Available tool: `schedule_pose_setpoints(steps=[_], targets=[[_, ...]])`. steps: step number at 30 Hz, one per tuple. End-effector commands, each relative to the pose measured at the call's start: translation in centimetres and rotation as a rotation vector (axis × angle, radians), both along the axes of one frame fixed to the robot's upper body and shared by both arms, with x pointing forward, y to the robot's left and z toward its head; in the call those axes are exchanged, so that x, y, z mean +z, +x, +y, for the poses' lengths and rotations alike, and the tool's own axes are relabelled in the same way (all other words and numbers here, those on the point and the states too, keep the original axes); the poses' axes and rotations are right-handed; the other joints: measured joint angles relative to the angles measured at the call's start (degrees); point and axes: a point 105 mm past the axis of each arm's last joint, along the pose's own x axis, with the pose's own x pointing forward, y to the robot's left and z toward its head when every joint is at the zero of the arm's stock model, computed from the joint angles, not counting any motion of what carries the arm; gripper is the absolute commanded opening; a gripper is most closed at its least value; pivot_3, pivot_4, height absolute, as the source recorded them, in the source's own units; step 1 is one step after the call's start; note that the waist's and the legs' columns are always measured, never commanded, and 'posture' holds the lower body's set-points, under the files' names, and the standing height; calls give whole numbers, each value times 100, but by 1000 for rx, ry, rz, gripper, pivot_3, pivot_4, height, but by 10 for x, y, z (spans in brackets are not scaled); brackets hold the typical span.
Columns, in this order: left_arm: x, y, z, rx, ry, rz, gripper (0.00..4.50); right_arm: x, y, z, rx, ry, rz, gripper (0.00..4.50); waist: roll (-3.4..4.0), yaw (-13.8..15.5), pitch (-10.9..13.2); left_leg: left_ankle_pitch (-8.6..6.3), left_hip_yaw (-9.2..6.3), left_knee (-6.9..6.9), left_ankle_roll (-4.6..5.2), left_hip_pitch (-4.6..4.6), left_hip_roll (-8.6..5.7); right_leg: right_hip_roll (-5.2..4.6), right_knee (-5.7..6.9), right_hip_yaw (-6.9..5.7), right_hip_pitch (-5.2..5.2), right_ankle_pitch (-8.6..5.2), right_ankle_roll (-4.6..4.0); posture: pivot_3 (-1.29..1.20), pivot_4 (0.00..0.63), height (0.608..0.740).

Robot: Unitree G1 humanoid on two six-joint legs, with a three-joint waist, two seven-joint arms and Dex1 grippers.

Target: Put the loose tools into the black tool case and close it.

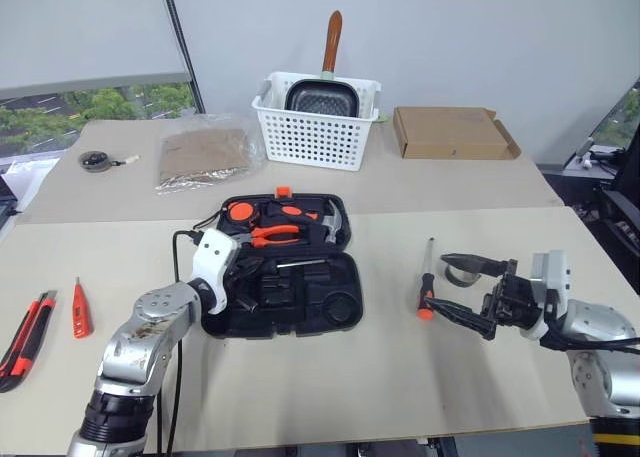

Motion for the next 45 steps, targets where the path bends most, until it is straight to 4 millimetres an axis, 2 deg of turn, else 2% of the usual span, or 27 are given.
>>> schedule_pose_setpoints(steps=[1, 11, 15, 18, 21, 25, 28, 32, 35, 38, 41, 45], targets=[[-2, -1, -3, -21, 39, 13, 77, 12, -3, 0, -5, 0, -68, 4500, 1, 1, -1, 0, 0, 0, 0, 3, 0, 0, 1, 0, 1, 0, 0, 0, 150, 700], [-52, -6, 4, -79, 324, 124, 77, 13, -4, 0, -11, -2, -68, 4500, 23, 45, -15, -1, 0, -2, -1, 23, -1, -1, 2, 4, 12, -1, -1, 0, 150, 700], [-66, -8, 6, -56, 337, 166, 77, 14, -5, -1, -15, -5, -68, 4500, 57, 68, -38, -1, 0, -4, -1, 42, 0, -3, 3, 8, 24, -2, -2, 0, 150, 700], [-67, -10, 3, -53, 294, 161, 77, 14, -5, -1, -19, -7, -68, 4500, 69, 86, -51, -18, 0, -8, -31, 62, 2, -3, 3, 8, 39, -5, -4, 0, 150, 700], [-49, -7, 0, -42, 186, 80, 77, 16, -5, -2, -20, -8, -71, 4500, 91, 72, -64, -26, 0, -13, -43, 77, 3, -5, 4, 12, 49, -7, -7, 0, 150, 700], [-9, -5, 6, 5, 14, -63, 77, 15, -5, -3, -16, -5, -64, 4500, 88, 49, -62, -19, -1, -21, -33, 73, 7, -1, 4, 9, 41, -6, -5, 0, 150, 700], [15, -18, 14, -3, -83, -146, 77, 13, -3, -3, -7, -2, -51, 4500, 49, 9, -41, -1, 0, -24, -2, 37, 7, 6, 1, 9, 10, -6, -6, 0, 150, 700], [30, -41, 22, -42, -140, -179, 77, 10, -1, -5, 3, -5, -38, 4500, 28, -22, -29, -4, 1, -20, 2, -2, 4, 2, -13, 5, -10, -5, -6, 0, 150, 700], [38, -56, 30, -71, -153, -176, 737, 9, 1, -6, 12, -7, -31, 4500, 24, -10, -27, -9, 2, -17, 10, -6, -1, -5, -17, 3, -9, -6, -6, 0, 150, 700], [38, -62, 55, -14, -78, -180, 1855, 8, 4, -7, 31, -9, -24, 4500, 20, 3, -24, -9, 0, -16, 10, -3, 0, -6, -16, 0, -8, -7, -6, 0, 150, 700], [39, -69, 70, 19, -61, -181, 1855, 5, 5, -6, 46, -13, -19, 4500, 20, 2, -24, -8, -4, -16, 7, 1, 2, -2, -13, -2, -9, -10, -10, 0, 150, 700], [44, -89, 64, -81, -122, -161, 1855, -1, 5, 2, 57, -19, -2, 4500, 20, -5, -24, -8, -4, -17, 5, 0, 4, -3, -13, -2, -11, -10, -10, 0, 150, 700]])
